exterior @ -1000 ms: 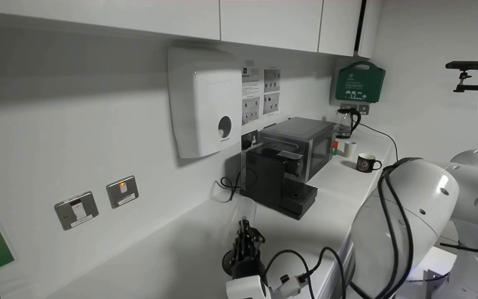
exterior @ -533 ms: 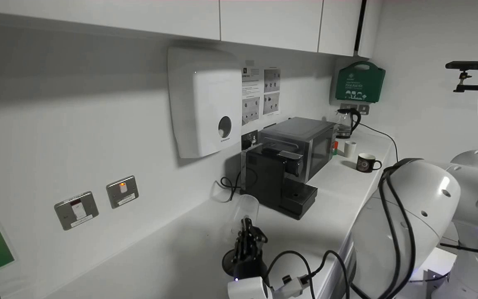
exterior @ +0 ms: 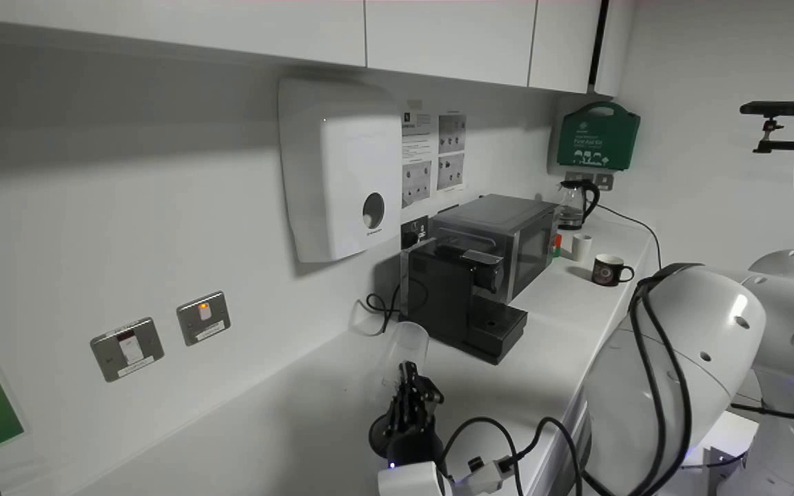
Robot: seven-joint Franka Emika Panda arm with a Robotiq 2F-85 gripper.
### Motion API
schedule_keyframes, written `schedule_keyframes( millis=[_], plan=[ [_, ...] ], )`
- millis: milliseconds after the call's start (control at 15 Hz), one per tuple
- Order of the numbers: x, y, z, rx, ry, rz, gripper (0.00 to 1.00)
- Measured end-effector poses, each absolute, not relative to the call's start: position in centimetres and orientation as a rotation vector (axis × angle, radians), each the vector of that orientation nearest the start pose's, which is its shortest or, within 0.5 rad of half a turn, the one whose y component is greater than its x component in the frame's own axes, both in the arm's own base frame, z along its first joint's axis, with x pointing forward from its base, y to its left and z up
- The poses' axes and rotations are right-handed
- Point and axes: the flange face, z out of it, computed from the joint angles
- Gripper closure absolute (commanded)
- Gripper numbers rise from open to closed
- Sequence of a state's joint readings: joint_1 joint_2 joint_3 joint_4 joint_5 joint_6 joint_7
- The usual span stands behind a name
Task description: Take the mug from the coffee maker and put it on the counter, and pour the content from the transparent cup into the mug
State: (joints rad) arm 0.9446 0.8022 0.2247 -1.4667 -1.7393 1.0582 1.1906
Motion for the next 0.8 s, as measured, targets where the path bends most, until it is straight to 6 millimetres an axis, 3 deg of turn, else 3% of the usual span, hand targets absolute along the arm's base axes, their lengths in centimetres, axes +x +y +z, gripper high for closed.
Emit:
schedule_keyframes(
  millis=[800],
  plan=[
    [41.92,53.51,30.12,1.347,0.166,1.171,0.98]
  ],
)
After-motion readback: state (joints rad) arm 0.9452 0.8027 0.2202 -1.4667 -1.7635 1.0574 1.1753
